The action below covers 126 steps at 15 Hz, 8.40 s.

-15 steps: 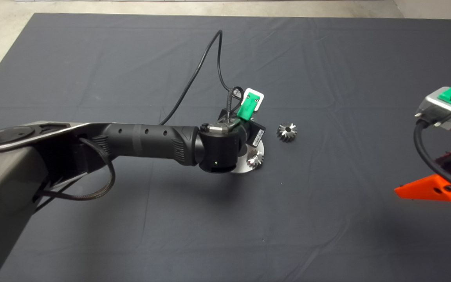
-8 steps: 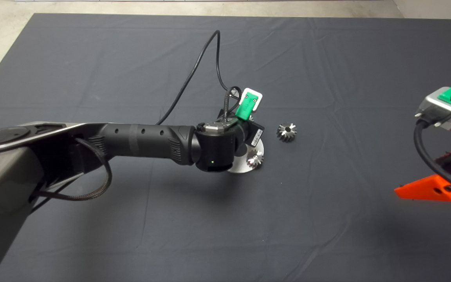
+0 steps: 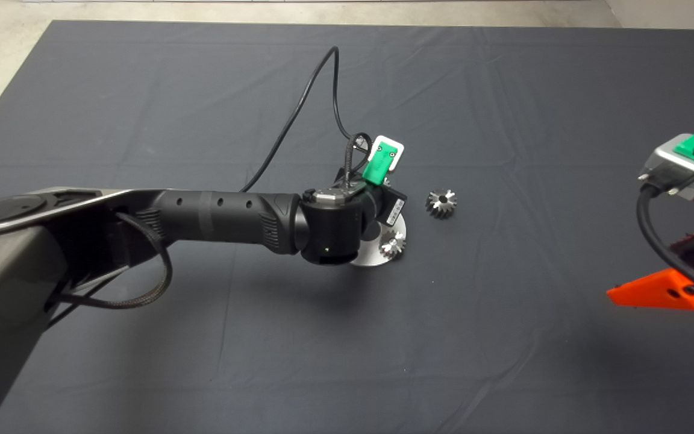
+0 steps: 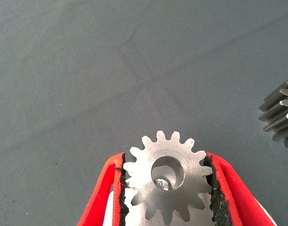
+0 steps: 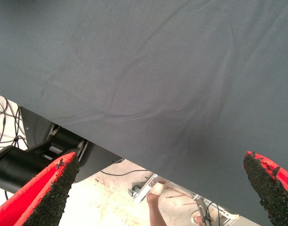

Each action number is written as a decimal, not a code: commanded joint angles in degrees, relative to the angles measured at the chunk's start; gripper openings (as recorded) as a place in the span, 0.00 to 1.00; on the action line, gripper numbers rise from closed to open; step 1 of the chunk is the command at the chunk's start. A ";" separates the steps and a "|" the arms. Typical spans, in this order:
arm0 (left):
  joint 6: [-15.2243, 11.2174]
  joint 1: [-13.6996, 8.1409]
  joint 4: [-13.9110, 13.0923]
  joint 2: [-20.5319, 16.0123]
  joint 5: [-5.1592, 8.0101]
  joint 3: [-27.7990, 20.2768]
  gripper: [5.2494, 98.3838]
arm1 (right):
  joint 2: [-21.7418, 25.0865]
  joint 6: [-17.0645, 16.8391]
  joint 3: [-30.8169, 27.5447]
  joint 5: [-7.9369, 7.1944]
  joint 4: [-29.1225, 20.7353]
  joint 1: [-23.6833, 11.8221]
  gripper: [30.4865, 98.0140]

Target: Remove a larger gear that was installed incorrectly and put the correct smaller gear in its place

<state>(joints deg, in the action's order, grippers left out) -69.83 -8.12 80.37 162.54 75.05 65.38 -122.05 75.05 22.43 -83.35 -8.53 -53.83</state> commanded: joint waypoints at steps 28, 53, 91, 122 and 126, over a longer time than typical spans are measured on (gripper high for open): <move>1.10 -2.08 -3.03 0.11 -0.16 1.05 0.29 | 1.24 0.36 -0.30 0.11 -1.84 -1.28 0.92; 1.10 -3.13 -4.44 -2.35 -0.43 -0.18 0.29 | 1.23 0.36 -0.30 0.11 -1.84 -1.28 0.92; 0.49 -3.05 -4.17 -3.49 -1.22 -2.02 0.29 | 1.24 0.36 -0.30 0.12 -1.84 -1.28 0.92; 1.00 -3.31 -4.44 -3.76 -3.68 -0.44 0.21 | 1.15 0.36 -0.30 0.11 -1.84 -1.28 0.92; 0.93 -3.31 -4.44 -3.67 -3.68 -0.44 0.21 | 1.22 0.36 -0.30 0.11 -1.84 -1.28 0.92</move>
<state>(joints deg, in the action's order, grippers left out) -69.21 -10.34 75.00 158.85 71.55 66.10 -120.79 75.05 22.38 -83.37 -8.57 -53.85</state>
